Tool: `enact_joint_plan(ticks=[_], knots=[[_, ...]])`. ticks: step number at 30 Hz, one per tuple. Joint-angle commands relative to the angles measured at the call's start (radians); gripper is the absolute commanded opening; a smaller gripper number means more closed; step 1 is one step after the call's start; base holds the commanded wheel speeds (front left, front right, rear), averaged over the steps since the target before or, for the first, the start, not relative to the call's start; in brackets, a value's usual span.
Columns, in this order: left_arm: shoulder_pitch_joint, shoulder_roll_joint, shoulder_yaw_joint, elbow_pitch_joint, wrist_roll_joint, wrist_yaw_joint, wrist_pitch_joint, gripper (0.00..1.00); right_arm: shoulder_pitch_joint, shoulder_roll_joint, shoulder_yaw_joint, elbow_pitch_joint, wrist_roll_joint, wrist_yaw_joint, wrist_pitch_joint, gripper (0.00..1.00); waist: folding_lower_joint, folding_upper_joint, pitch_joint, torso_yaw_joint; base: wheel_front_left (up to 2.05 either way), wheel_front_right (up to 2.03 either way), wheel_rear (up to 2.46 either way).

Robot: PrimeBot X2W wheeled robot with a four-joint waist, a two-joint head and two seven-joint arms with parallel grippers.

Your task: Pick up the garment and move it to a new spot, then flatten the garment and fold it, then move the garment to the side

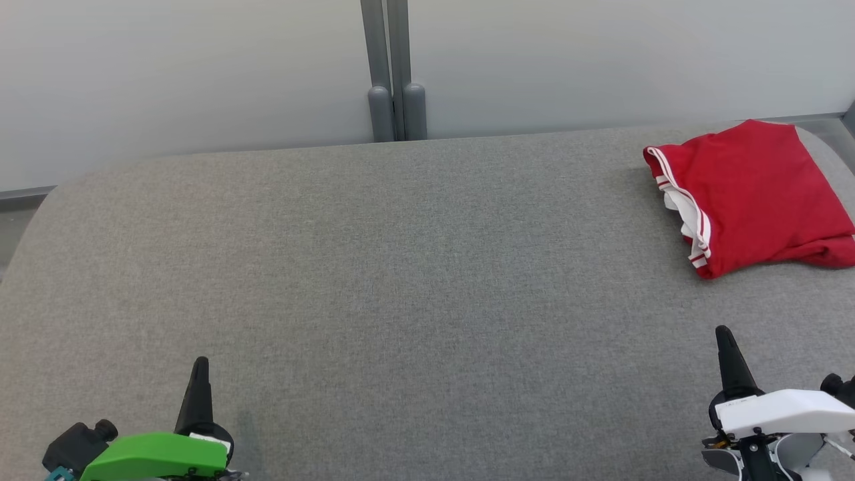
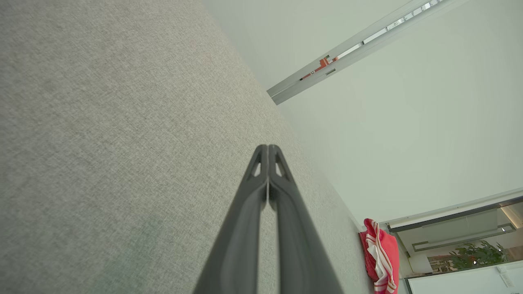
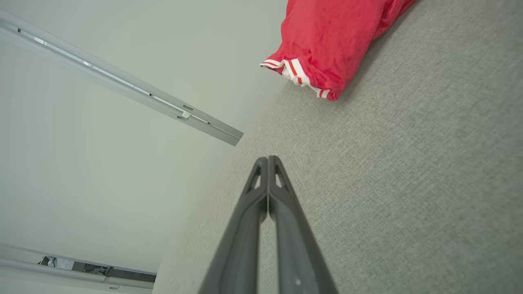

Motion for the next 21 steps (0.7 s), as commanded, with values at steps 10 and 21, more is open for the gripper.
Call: enact_joint_plan(ticks=[10, 21], knots=[[-0.044, 0.004, 0.02, -0.014, -0.117, -0.007, 0.03, 0.0, -0.036, -0.007, 0.007, -0.002, 0.134, -0.001, 0.034, 0.0, 0.0, 0.0001, 0.001, -0.001, 0.0, 0.0, 0.0], [-0.061, 0.004, 0.034, -0.016, -0.219, -0.01, 0.057, 0.0, -0.053, -0.008, 0.012, 0.003, 0.248, 0.0, 0.06, 0.0, 0.0, 0.0001, 0.003, -0.001, 0.0, 0.0, 0.0]])
